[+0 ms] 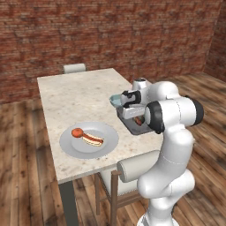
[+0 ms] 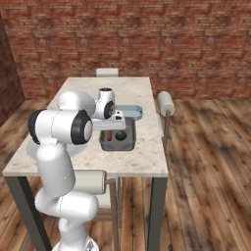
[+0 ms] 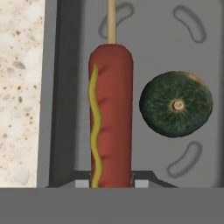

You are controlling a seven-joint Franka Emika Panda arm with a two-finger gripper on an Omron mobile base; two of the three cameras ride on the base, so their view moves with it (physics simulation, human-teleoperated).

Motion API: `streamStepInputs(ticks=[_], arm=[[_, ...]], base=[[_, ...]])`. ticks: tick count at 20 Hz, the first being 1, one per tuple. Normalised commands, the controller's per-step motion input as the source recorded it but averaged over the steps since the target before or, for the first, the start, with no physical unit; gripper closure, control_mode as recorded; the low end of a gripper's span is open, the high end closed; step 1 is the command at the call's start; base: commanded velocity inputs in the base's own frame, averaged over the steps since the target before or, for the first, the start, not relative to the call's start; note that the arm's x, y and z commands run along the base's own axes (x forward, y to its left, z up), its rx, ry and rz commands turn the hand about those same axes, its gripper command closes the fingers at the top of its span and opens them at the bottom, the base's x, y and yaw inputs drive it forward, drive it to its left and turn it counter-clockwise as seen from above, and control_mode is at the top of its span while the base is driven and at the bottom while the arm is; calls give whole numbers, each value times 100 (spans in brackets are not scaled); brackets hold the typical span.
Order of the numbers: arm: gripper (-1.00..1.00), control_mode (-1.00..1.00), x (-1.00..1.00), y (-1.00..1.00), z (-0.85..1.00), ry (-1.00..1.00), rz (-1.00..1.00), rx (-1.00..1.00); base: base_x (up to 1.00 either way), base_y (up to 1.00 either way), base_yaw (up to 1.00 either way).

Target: Place one cooked food and one vegetable from the large plate to each tupperware container.

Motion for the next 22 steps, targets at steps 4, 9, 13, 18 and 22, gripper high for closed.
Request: streamStepInputs(ticks=[4, 9, 13, 18, 22], arm=[[100, -100, 0, 0, 0, 0, 0, 0], [-100, -100, 2, 0, 0, 0, 0, 0], [-100, -100, 0, 0, 0, 0, 1, 0], [-100, -100, 0, 0, 0, 0, 0, 0], [-100, -100, -45, 28, 19, 0, 2, -1]], base=[[0, 0, 0], [0, 0, 0], [0, 0, 0], [0, 0, 0], [0, 0, 0]])
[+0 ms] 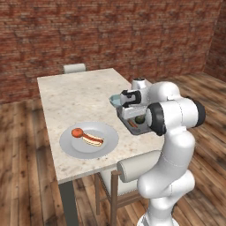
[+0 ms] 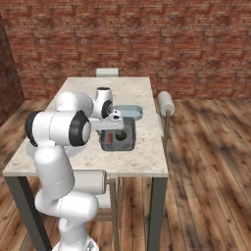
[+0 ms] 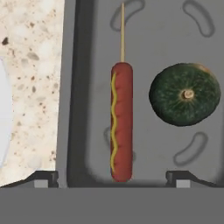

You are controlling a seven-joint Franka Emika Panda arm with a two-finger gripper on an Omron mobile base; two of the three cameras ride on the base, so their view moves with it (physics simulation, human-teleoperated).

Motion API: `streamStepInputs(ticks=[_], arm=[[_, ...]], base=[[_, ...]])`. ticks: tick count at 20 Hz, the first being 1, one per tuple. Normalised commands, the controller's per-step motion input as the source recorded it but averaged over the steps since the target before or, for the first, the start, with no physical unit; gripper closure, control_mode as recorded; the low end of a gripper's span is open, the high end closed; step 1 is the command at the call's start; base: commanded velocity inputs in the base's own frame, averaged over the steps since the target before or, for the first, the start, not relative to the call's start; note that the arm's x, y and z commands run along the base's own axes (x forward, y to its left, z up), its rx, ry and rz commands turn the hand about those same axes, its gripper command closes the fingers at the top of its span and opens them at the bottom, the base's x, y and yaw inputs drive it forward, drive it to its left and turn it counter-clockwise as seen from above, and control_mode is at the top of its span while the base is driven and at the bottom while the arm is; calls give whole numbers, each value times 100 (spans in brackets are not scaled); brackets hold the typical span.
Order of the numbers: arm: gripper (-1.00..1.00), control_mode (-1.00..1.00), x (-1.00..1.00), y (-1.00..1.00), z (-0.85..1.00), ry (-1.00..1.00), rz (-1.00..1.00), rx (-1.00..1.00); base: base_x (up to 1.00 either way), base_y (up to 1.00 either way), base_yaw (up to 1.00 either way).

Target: Place one cooked food and one vegetable from the large plate to each tupperware container.

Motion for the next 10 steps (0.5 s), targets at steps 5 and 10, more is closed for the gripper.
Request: streamStepInputs(ticks=[5, 10], arm=[[-100, -100, -98, 55, 92, 0, 18, 0], [-100, -100, -100, 100, 55, 0, 32, -1]], base=[[0, 0, 0], [0, 0, 0]])
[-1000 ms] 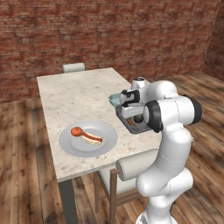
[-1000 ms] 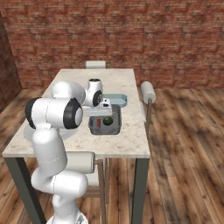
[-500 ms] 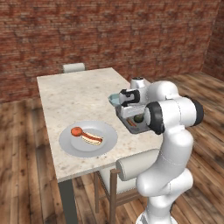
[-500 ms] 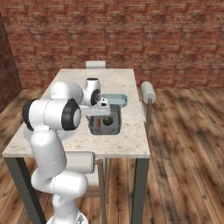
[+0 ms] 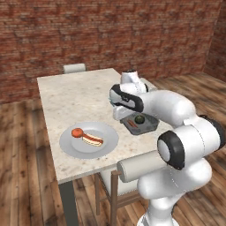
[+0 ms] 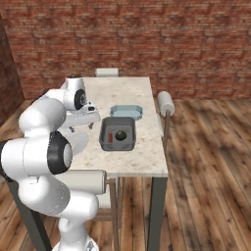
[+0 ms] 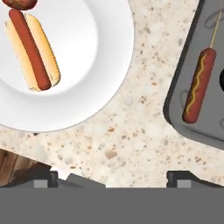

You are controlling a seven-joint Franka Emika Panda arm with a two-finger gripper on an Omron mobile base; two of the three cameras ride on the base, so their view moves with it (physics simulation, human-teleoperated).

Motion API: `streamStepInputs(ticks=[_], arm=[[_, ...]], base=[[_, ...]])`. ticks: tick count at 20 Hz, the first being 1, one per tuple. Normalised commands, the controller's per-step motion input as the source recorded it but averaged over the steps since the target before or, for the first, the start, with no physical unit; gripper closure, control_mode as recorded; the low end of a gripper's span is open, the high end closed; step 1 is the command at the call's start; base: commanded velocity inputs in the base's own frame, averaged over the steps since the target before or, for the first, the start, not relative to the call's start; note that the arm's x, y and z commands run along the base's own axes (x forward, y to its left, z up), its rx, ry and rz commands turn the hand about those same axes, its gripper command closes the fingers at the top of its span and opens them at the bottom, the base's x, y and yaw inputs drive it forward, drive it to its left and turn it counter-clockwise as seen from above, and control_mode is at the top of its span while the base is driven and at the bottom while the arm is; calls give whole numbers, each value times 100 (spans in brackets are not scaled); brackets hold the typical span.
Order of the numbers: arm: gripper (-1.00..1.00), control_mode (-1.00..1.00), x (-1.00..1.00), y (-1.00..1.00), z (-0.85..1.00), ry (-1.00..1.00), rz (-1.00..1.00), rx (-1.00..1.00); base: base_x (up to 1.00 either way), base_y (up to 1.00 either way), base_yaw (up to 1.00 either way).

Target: Place one cooked food and one vegetable from the large plate to each tupperware container.

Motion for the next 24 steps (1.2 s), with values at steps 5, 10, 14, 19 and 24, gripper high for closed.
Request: streamStepInputs(ticks=[5, 10, 14, 19, 24], arm=[[-100, -100, -92, 100, 3, 0, 32, -1], [-100, -100, -28, 74, -21, 2, 20, -4], [-100, -100, 52, 47, -6, -1, 8, 0], [-100, -100, 58, 67, -5, 9, 16, 0], [-100, -100, 11, 69, -10, 14, 3, -1]], base=[[0, 0, 0], [0, 0, 0], [0, 0, 0], [0, 0, 0], [0, 0, 0]])
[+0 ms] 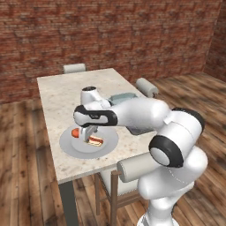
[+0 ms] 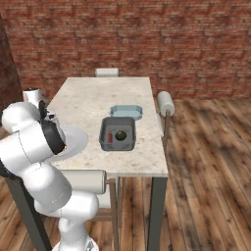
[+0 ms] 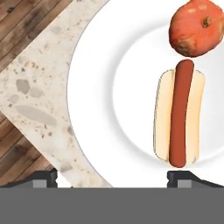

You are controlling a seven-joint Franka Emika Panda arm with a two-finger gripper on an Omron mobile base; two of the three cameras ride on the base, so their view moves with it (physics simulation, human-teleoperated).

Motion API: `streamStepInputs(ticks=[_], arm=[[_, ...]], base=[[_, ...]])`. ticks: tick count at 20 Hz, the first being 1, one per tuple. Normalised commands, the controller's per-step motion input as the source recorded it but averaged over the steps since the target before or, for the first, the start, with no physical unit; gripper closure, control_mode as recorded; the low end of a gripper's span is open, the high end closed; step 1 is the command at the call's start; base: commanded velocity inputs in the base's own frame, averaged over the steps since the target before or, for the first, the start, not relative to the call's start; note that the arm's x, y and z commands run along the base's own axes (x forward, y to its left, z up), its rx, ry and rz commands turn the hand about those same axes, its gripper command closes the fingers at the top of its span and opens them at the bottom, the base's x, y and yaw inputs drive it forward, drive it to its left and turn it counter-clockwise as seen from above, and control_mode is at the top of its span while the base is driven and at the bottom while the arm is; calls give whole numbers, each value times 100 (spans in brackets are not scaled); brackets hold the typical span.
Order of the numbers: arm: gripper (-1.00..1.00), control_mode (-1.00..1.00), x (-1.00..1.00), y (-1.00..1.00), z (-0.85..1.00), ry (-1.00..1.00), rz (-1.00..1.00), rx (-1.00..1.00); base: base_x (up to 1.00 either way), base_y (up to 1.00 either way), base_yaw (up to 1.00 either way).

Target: Place one cooked food and one vegetable from the large plate to each tupperware container.

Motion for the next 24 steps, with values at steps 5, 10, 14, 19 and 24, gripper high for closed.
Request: streamStepInputs(ticks=[5, 10, 14, 19, 24], arm=[[-100, -100, 39, 1, -9, 8, 0, -9], [-100, -100, 13, -17, -27, 0, -1, -5], [-100, -100, -3, -7, -26, -3, -1, -2], [-100, -100, 6, -27, -50, 0, 0, -2], [-100, -100, 34, -35, -49, 0, -1, -3]], base=[[0, 0, 0], [0, 0, 0], [0, 0, 0], [0, 0, 0], [0, 0, 0]])
